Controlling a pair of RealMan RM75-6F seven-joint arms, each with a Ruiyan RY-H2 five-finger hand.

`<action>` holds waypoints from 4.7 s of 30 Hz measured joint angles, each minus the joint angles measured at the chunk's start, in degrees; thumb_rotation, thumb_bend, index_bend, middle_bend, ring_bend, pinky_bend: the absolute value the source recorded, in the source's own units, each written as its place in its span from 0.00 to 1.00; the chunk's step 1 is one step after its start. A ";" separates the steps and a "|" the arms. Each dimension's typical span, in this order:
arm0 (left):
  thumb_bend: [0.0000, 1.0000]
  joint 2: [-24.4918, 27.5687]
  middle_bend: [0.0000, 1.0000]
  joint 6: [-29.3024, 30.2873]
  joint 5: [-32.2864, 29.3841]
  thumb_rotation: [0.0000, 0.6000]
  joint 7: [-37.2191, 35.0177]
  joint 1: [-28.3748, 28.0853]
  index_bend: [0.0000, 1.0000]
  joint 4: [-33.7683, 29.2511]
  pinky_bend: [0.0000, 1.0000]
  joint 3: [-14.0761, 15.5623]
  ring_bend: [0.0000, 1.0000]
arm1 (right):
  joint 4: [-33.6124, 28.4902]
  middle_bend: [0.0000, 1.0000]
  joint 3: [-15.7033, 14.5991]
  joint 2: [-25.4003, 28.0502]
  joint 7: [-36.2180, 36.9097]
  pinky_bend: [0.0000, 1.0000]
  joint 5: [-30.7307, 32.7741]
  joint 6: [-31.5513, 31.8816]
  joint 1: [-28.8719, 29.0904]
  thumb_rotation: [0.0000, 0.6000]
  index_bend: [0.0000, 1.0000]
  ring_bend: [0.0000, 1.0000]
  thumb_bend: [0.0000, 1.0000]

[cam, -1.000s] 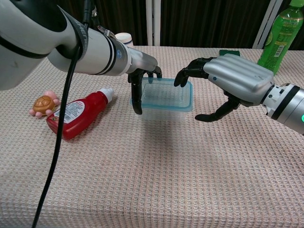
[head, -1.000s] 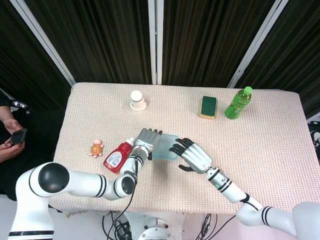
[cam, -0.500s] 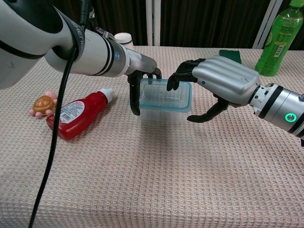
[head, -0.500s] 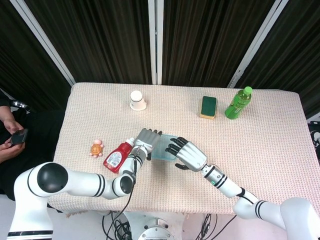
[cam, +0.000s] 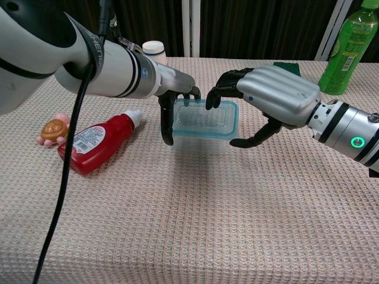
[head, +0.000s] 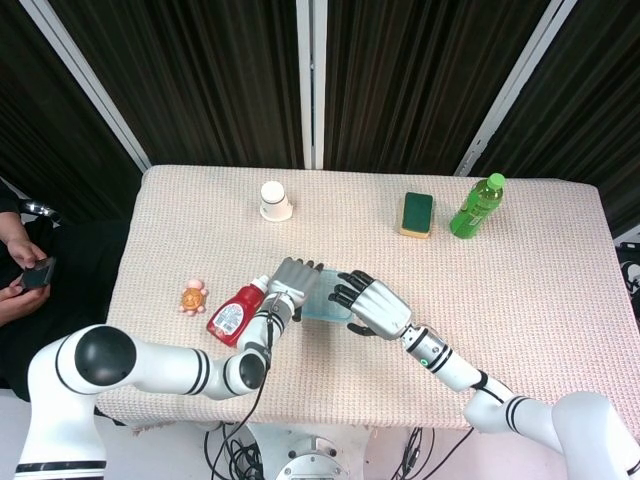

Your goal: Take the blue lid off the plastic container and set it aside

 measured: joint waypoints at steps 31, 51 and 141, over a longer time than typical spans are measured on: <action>0.02 -1.72 0.26 2.22 2.92 1.00 1.01 0.96 0.16 0.47 0.26 0.61 0.20 | -2.63 0.36 0.16 1.32 4.17 0.26 2.13 1.62 1.02 1.00 0.39 0.17 0.16; 0.02 -0.69 0.25 2.01 4.91 1.00 0.26 2.14 0.16 -1.24 0.26 -0.61 0.20 | 0.35 0.43 0.05 -0.65 5.65 0.35 1.69 3.28 1.55 1.00 0.48 0.25 0.38; 0.00 28.08 0.07 33.40 69.43 1.00 -49.86 58.36 0.02 -2.65 0.04 9.73 0.00 | -39.13 0.17 -0.09 37.77 1.08 0.11 21.81 -6.22 -15.37 1.00 0.00 0.00 0.15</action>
